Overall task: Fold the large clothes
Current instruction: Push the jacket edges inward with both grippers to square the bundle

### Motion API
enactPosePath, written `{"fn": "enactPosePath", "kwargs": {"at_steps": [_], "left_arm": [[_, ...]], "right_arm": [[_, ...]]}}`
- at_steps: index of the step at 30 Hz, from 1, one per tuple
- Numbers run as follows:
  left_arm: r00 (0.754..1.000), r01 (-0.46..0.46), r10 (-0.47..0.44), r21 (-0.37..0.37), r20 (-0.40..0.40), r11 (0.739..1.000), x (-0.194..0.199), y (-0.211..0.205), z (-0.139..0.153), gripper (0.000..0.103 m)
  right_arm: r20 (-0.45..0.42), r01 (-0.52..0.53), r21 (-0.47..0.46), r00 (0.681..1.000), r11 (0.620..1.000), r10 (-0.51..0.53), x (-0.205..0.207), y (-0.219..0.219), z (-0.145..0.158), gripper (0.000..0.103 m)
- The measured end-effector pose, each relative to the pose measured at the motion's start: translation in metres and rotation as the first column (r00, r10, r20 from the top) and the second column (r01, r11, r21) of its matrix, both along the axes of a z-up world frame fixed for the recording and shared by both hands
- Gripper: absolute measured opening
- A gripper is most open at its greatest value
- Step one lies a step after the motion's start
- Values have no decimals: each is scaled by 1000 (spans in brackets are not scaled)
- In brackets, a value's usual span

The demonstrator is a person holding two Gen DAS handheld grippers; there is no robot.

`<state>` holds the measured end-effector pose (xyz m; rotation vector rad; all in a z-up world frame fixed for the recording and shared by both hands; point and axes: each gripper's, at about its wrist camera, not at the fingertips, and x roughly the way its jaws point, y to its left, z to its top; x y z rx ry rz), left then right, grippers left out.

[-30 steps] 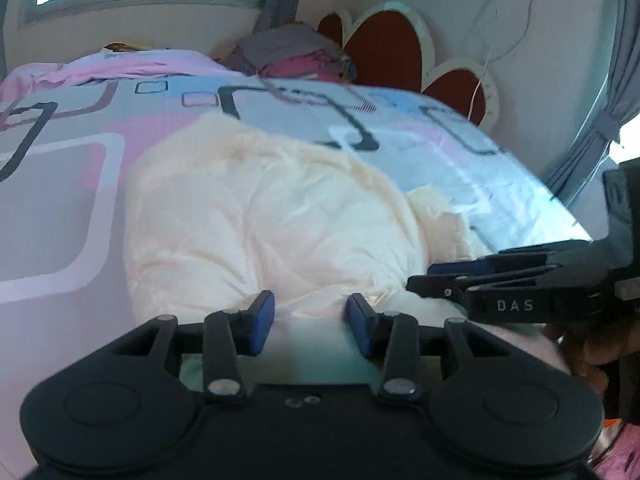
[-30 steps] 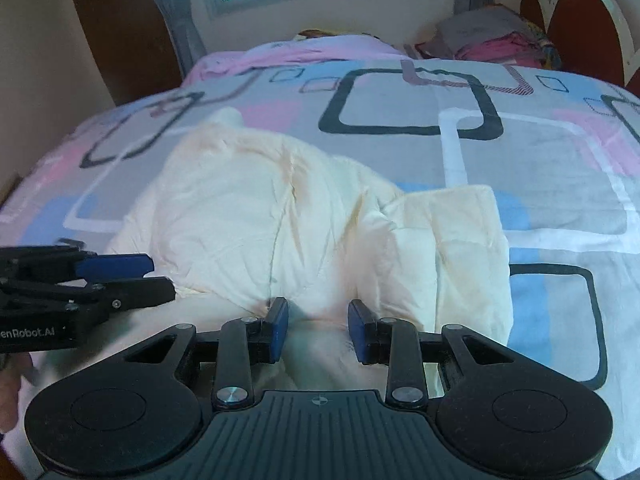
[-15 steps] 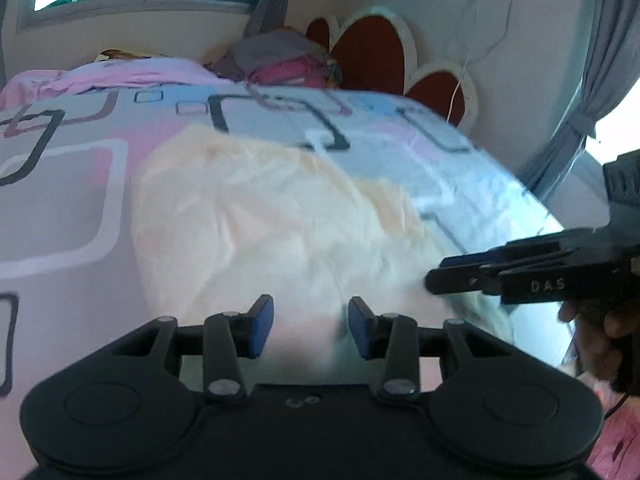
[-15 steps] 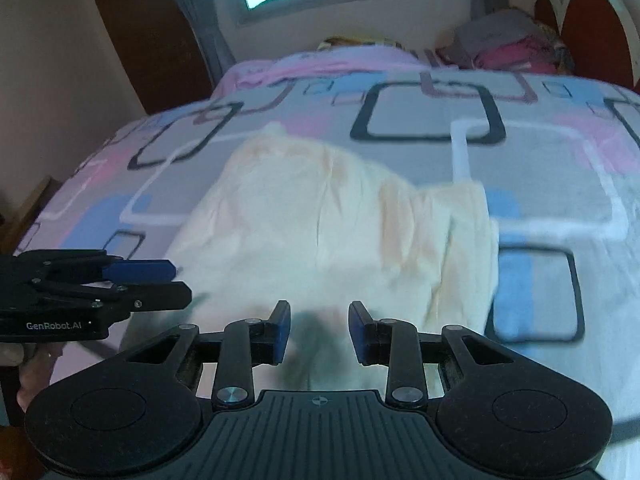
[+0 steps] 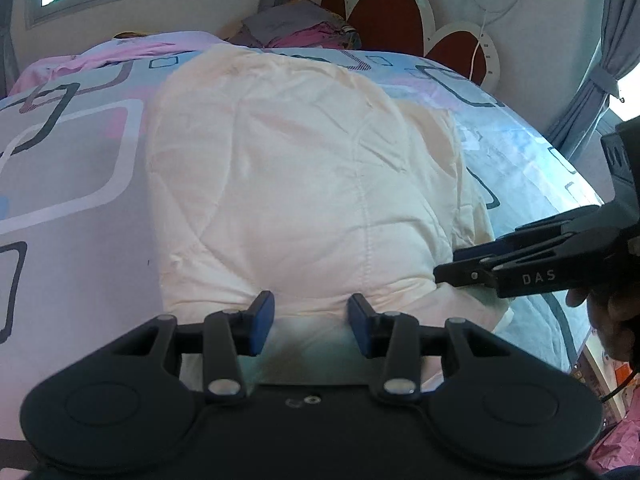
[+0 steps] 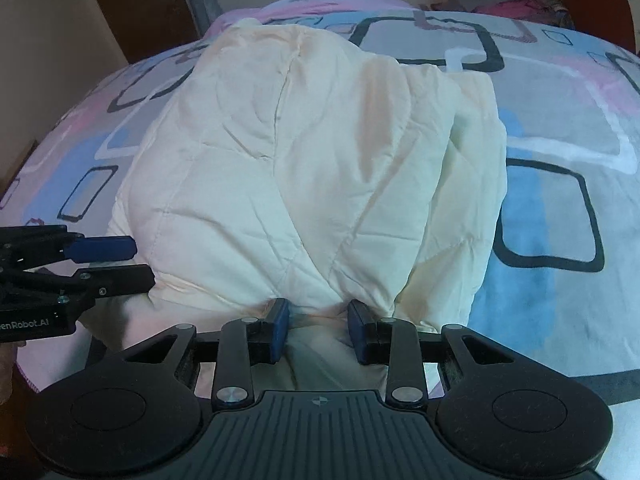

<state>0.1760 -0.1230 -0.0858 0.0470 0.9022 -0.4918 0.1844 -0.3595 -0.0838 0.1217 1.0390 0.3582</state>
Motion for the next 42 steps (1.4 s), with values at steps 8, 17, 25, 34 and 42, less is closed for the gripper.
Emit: {"fn": "enactPosePath", "kwargs": {"at_steps": [8,17,25,34,42], "left_arm": [[1000,9,-10,-35,-28,999,-29,10,13,39],[998,16,-17,-15,-61,1000,-22,5,4,40],[986,-54,58,-24,153,998,24,16,49,62],[998,-50,50,9,25,999,117,-35,19,50],[999,-50,50,84,8,995,120,-45,-5,50]], "right_arm": [[-10,-28,7,1000,1000,28,-34,-6,21,32],[-33,-8,16,999,1000,9,-28,-5,8,32],[195,101,62,974,993,-111,31,-24,64,32],[58,78,-75,996,994,-74,116,-6,30,32],[-1,107,-55,994,993,-108,116,-17,-12,32]]}}
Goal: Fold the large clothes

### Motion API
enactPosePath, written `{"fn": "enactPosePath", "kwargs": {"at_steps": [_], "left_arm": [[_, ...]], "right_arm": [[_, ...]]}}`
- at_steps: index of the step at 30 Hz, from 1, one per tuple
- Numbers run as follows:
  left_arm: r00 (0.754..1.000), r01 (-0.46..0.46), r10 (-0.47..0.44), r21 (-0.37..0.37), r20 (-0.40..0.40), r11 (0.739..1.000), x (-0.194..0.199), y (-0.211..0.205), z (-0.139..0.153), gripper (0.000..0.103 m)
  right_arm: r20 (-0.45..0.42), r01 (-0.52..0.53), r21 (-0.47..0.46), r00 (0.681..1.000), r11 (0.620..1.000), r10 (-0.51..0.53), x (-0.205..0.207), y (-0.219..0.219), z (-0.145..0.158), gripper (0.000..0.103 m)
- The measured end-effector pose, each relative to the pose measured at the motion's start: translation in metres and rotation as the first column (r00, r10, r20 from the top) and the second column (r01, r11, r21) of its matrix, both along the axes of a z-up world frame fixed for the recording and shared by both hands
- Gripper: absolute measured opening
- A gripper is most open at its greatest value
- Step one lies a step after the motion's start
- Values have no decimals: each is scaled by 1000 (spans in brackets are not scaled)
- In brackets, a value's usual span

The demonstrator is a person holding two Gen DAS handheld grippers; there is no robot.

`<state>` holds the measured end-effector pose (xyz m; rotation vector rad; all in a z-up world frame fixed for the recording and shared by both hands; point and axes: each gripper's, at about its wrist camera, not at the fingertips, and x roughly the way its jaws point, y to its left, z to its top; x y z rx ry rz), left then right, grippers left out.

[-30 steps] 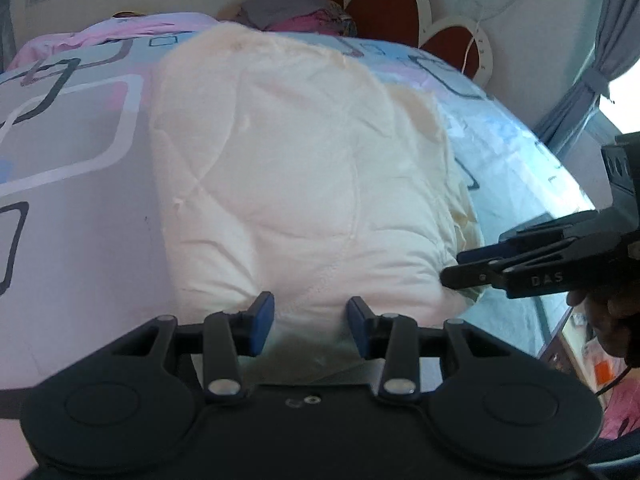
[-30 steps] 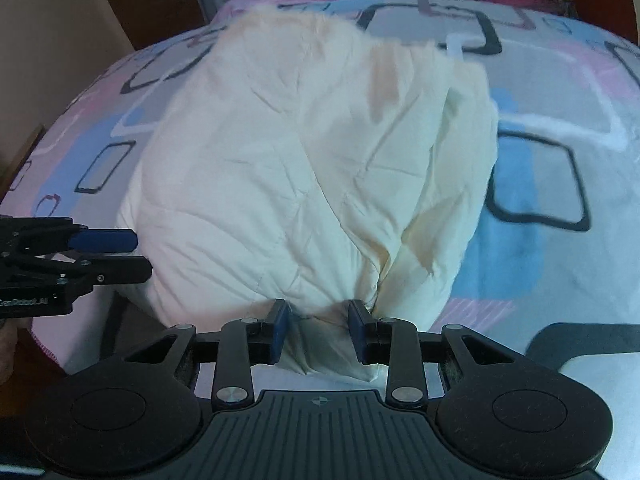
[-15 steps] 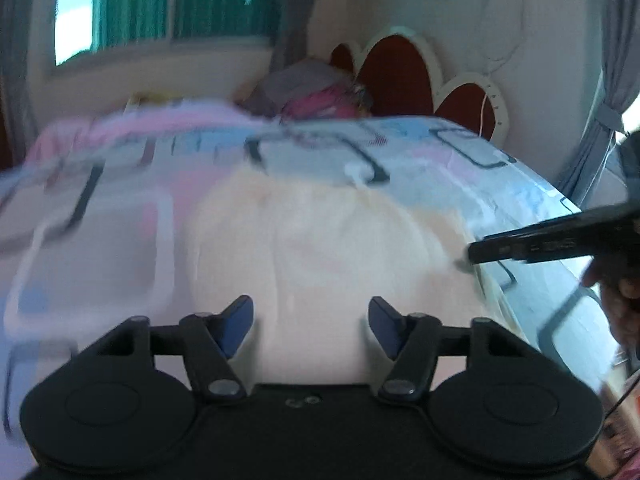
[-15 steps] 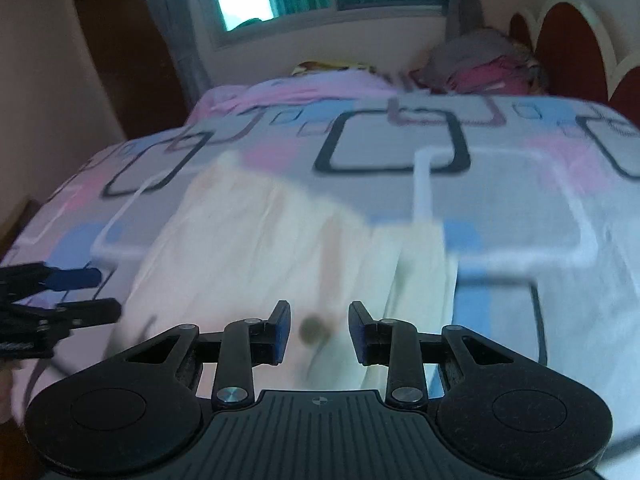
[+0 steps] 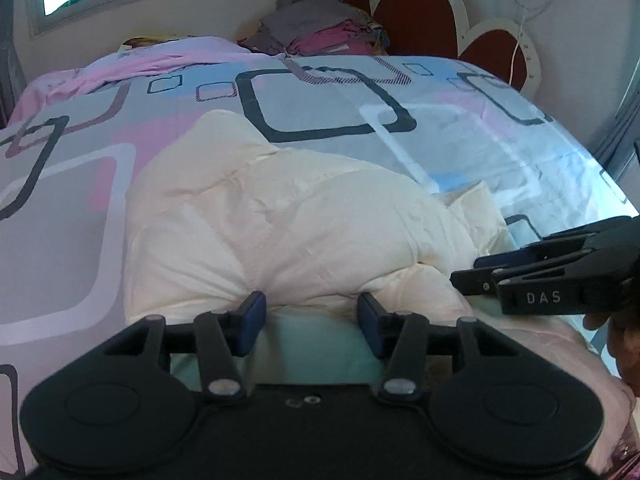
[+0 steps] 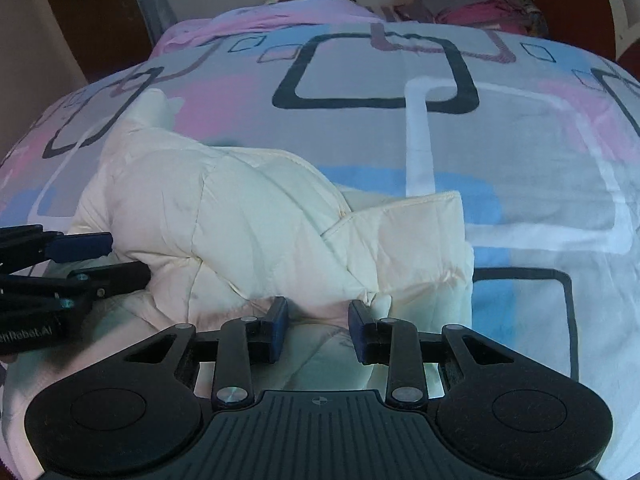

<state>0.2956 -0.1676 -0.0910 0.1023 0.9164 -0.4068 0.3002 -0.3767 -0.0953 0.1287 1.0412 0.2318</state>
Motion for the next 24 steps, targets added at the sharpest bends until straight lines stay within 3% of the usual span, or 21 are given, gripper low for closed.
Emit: {"fn": "enactPosePath", "kwargs": {"at_steps": [5,8,9,11,16,18,19,22,24], "left_arm": [[1000,4,-4,-8,-3,1000,0,5,14,51],[999,-10,10,1,45,1000,-14,12,28,78],[998,-10,9,2,63,1000,-21,15,32,83],[997,-16,17,-13,71,1000,-35,25,38,83],[998,-58,59,-65,25,996,-60,50,29,83],[998,-70,70,-99,-3,993,-68,58,19,83],[997,-76,75,-105,-11,992,-71,60,15,84],[995,-95,93,-85,-26,992,-75,60,3,87],[995,-102,100,-78,-30,992,-74,58,7,86]], "right_arm": [[11,15,34,1000,999,-16,-3,-4,15,32],[42,41,75,998,996,-44,-16,-16,32,33],[47,48,92,998,995,-52,-21,-21,36,51],[77,69,121,994,990,-79,-35,-32,43,93],[84,59,171,994,984,-74,-59,-43,47,92],[33,40,155,998,987,-46,-64,-38,33,78],[7,34,143,999,989,-35,-65,-35,24,78],[-37,64,171,998,983,-58,-70,-39,2,78],[-28,87,192,996,978,-83,-72,-46,7,78]]}}
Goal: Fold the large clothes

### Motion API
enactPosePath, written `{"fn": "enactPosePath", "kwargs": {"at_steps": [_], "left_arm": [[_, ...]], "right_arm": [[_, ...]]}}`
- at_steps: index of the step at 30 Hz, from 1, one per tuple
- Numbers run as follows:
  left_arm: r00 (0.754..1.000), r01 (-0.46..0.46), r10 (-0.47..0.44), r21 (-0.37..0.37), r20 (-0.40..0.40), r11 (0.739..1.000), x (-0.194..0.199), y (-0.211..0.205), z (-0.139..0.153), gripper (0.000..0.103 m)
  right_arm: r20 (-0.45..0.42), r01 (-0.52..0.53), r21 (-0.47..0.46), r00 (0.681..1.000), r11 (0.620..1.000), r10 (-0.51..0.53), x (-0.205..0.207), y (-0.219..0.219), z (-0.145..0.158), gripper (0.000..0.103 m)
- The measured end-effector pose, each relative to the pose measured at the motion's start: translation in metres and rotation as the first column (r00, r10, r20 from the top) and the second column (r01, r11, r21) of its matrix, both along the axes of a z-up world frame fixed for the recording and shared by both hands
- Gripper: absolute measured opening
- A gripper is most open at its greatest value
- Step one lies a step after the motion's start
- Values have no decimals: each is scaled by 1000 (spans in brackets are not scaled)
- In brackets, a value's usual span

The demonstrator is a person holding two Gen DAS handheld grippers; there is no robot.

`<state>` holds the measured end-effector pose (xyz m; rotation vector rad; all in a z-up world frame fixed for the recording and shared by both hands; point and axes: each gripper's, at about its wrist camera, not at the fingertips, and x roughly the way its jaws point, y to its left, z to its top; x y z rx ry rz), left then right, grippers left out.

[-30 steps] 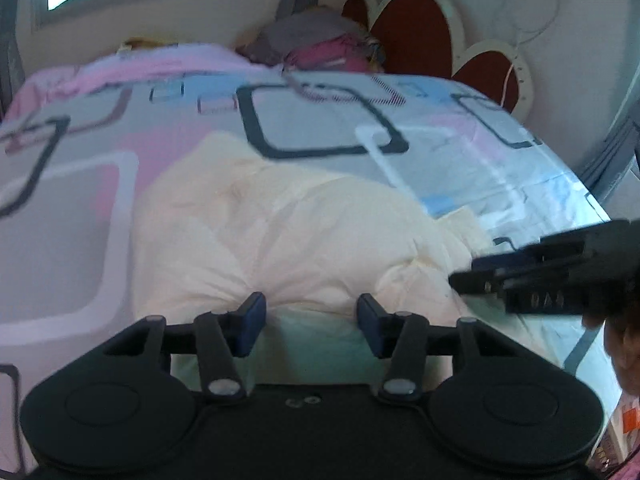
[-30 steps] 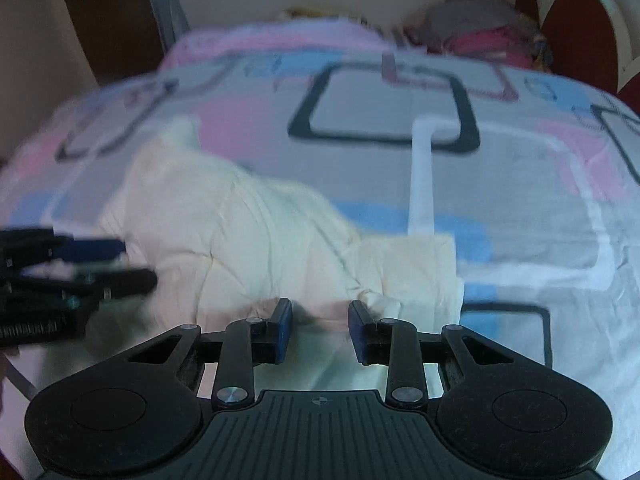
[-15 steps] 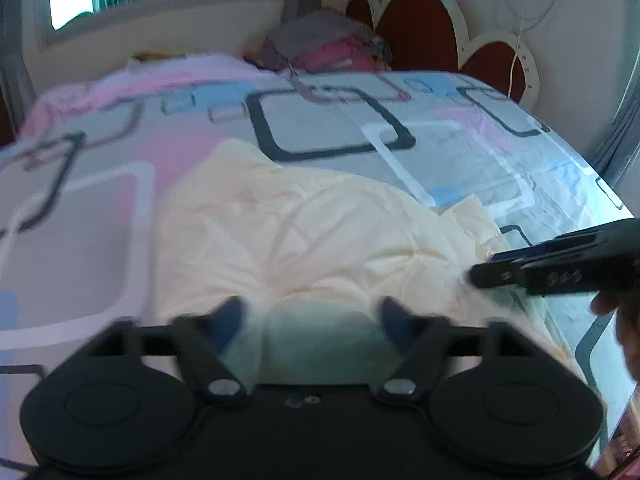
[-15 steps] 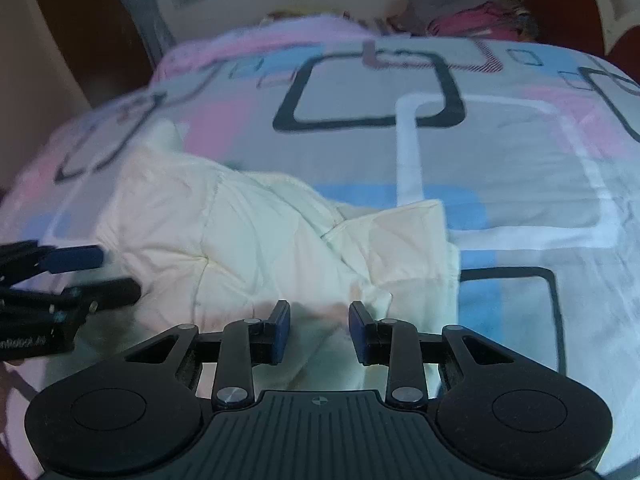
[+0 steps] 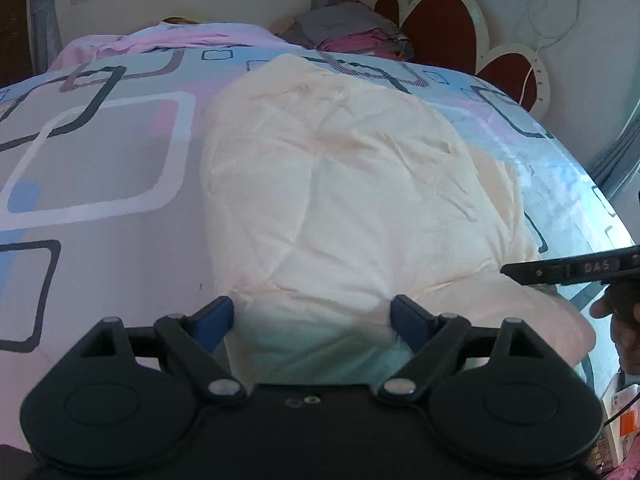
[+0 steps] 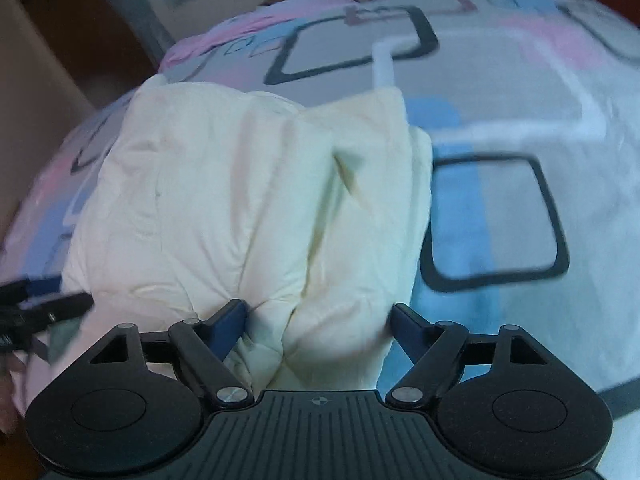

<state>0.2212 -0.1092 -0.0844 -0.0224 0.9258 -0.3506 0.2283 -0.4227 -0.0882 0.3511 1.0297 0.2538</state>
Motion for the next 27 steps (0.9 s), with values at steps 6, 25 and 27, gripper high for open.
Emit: {"fn": "enactPosePath", "kwargs": {"at_steps": [6,25,27], "left_arm": [[997,-67,70,-102,24,993,5,31,11,98],[966,-177,55,-489,-254,854,58,51,-60,92],[964,-176,48,-494,-261,852,61,46,-62,92]], "right_arm": [[-6,122,221,992,968,-124,-3,-50,1,103],[-45,-5,353,999,936,23,43,-31,-36,102],[-25,-46,325,998,945,58,45,-16,-38,95]]}}
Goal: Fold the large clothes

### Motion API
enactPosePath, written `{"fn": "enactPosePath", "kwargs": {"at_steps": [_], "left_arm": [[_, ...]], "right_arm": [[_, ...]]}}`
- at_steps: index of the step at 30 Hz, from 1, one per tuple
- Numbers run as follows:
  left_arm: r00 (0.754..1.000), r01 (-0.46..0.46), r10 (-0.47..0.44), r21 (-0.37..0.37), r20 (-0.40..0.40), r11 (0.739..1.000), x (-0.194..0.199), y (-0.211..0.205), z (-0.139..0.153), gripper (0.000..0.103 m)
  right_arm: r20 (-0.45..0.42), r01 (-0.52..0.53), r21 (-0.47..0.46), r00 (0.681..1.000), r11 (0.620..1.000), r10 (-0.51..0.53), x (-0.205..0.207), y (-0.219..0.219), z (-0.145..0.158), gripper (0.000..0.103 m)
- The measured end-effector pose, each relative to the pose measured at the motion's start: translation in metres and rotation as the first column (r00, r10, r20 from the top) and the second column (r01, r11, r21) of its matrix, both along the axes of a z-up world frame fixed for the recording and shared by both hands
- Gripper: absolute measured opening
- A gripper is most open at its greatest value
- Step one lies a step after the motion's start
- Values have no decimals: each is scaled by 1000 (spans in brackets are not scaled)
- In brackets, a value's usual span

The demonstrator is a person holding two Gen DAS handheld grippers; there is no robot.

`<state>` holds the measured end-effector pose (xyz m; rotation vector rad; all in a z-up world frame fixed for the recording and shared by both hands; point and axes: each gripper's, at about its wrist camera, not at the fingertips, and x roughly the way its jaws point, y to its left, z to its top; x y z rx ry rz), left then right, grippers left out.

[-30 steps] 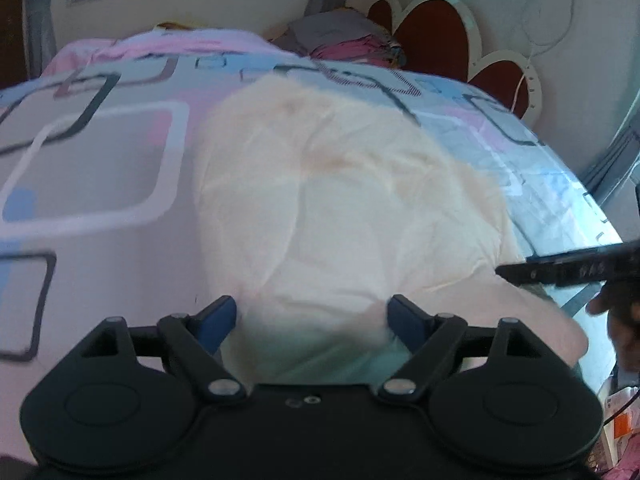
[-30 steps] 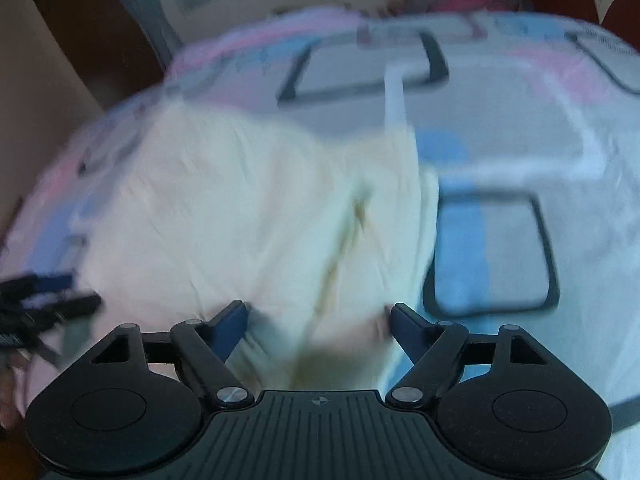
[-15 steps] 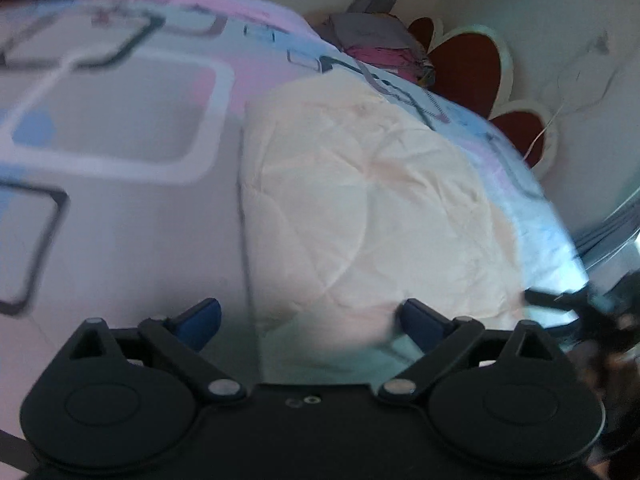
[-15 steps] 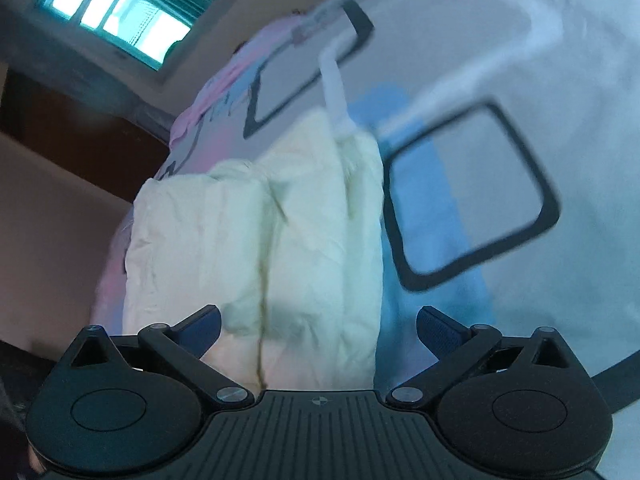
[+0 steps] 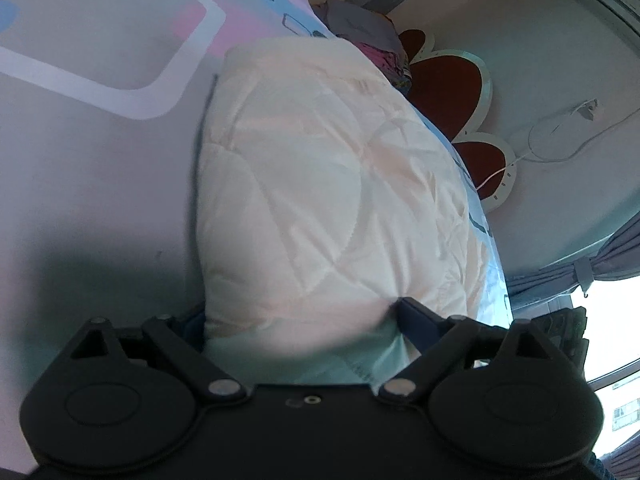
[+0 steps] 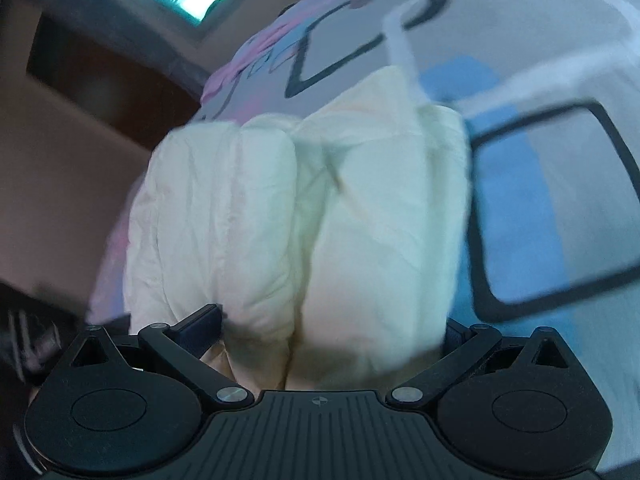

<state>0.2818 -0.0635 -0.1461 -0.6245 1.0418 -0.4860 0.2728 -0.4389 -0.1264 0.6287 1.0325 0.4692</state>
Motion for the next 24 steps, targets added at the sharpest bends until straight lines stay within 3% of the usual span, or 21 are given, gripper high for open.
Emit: {"fn": "enactPosePath", "kwargs": {"at_steps": [3,8,16,24], "left_arm": [[1000,20,-20,10,10,1000,1,-4,3,87],[999,34,-34,5,41,999,-5,-5,9,75],[986,98,-96,-12,136,995,-6,0,28,72],[963,143,-131,-35,234,989,8,40,56,71]], "right_arm": [[-17,-14,66,1000,998,15,5,4,-5,76],[13,-15,70,1000,997,14,-3,8,1,64],[71,-15,86,997,996,9,-5,13,25,56],[129,-20,64,992,998,12,3,67,57,56]]}}
